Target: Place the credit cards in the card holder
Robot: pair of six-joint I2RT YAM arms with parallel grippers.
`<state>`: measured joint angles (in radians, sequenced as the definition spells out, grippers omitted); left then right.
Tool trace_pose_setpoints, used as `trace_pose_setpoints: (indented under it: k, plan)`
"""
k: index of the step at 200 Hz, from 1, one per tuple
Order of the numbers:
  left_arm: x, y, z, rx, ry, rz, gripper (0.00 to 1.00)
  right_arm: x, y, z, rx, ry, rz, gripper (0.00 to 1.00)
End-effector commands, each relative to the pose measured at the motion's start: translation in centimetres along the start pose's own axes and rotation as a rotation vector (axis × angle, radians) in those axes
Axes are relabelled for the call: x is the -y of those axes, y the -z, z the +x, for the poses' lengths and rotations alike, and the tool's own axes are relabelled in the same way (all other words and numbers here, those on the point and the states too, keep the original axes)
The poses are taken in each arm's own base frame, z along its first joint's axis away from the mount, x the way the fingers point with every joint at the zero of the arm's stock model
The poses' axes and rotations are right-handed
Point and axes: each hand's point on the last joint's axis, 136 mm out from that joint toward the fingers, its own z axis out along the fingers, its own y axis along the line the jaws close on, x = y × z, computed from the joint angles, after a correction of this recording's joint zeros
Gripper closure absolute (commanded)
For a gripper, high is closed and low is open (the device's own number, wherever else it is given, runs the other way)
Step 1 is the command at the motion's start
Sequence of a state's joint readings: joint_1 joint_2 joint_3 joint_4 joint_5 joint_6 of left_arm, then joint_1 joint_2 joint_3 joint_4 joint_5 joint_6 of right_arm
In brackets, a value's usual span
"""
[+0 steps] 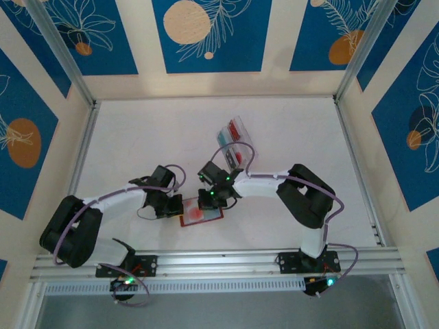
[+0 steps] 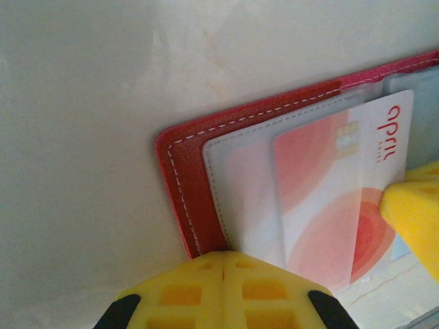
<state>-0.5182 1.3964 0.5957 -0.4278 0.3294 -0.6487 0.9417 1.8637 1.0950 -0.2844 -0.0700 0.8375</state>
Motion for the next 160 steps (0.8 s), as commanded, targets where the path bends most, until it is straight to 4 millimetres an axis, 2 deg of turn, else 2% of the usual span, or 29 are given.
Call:
trace_pose_setpoints:
  k: [1,55,77,88,104,125,160]
  plan:
    - [-2.1,-2.1,2.1,-0.068,0.013,-0.075,1.00,0.4,-1.3,1.6,-0.060,0.015,0.049,1.00]
    - [-1.8,-2.2,2.1,-0.063,0.011,-0.066,1.00,-0.8,-2.1,2.0,-0.072,0.041,0.047,1.00]
    - [-1.8,-2.2,2.2,-0.064,0.015,-0.066,1.00,-0.5,-2.1,2.1,-0.071,0.054,0.068,0.99]
    - [-1.9,-2.3,2.2,-0.066,0.018,-0.068,1.00,0.1,-1.8,2.0,-0.065,0.056,0.106,0.97]
    - [-2.2,-2.4,2.4,-0.069,0.030,-0.074,1.00,0.8,-0.9,1.9,-0.053,0.064,0.146,0.85]
    - [-2.5,-2.7,2.7,-0.072,0.049,-0.074,1.00,1.4,0.2,1.8,-0.053,0.074,0.174,0.75]
    - [-2.8,-3.2,3.0,-0.076,0.068,-0.075,1.00,1.5,1.8,1.4,-0.049,0.090,0.160,0.70]
